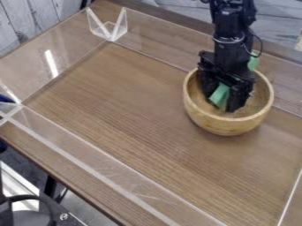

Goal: Put the green block in the brown bowl

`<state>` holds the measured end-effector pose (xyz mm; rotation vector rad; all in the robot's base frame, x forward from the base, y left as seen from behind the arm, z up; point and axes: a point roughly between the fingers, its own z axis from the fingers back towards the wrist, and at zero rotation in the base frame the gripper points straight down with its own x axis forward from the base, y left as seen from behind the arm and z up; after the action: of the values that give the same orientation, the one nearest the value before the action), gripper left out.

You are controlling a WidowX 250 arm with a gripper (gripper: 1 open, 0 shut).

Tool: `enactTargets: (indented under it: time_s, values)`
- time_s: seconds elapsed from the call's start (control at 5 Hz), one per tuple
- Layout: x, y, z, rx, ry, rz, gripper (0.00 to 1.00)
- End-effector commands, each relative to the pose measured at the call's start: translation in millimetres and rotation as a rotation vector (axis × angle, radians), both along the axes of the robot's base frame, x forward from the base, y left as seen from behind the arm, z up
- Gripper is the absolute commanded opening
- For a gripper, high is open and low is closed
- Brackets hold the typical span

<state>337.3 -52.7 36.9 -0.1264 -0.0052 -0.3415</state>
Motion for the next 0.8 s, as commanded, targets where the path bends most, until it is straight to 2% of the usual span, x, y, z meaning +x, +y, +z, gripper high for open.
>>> enactTargets:
  time_s: [0.0, 0.2, 0.4, 0.6]
  values:
    - [7.5, 0, 34.7, 0.013, -0.111, 0.034, 1.0]
    - [6.2, 4, 35.0, -0.021, -0.177, 0.07, 1.0]
    - [3.1, 5, 59.0, -0.013, -0.195, 0.094, 1.0]
    - [-3.5, 14, 97.6, 0.002, -0.243, 0.146, 1.0]
